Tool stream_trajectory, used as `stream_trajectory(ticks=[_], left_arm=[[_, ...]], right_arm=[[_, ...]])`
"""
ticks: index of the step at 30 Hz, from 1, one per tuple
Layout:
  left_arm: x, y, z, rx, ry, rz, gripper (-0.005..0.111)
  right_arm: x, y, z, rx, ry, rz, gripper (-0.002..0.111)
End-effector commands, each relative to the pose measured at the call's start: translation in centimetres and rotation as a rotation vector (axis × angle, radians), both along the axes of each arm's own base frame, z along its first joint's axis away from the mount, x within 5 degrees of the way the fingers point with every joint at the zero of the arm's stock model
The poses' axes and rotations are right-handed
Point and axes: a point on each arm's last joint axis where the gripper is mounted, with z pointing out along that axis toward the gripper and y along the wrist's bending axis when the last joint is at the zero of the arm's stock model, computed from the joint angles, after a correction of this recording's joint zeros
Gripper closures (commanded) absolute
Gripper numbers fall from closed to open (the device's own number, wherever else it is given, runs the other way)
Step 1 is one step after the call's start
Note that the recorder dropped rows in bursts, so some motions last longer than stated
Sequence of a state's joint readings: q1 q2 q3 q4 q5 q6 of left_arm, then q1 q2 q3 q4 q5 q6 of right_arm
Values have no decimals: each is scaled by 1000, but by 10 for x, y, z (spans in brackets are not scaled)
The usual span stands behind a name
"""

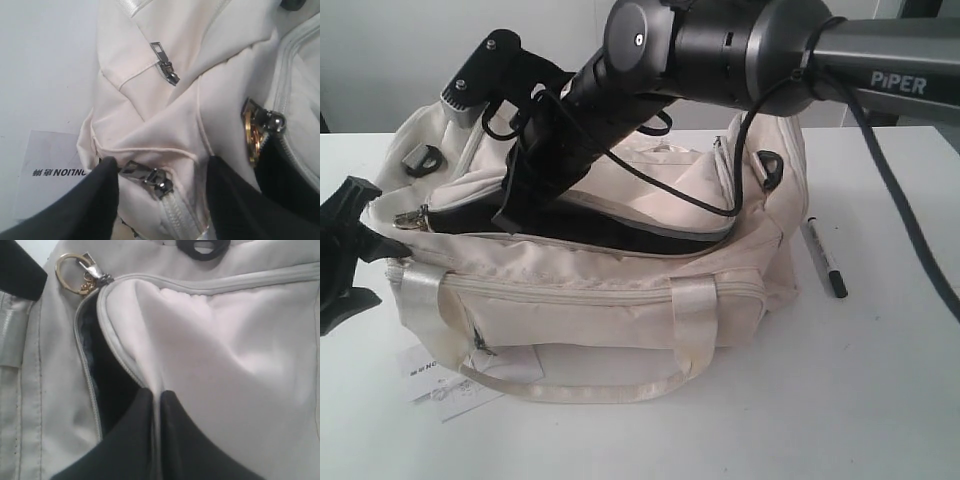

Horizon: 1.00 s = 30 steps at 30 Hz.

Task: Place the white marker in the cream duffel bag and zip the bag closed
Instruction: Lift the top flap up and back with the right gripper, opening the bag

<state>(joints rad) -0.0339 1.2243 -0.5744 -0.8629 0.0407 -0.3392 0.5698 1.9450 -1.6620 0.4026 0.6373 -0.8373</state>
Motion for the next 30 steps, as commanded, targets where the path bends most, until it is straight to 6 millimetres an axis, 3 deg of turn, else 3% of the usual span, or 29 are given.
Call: stream_trajectory(ticks=[1, 4, 5, 30], left_arm=[[6, -2, 3, 9, -5, -28, 73], [7, -1, 2, 23, -5, -34, 105], [7, -1, 2, 23, -7, -33, 107], [9, 0, 1, 19, -8, -10, 107]], right_arm=[[-3, 0, 13, 23, -32, -10, 108], [-4, -2, 17, 31, -33, -21, 108], [-5, -2, 19, 29, -39, -20, 108], [-21, -27, 111, 270, -332, -200, 108]])
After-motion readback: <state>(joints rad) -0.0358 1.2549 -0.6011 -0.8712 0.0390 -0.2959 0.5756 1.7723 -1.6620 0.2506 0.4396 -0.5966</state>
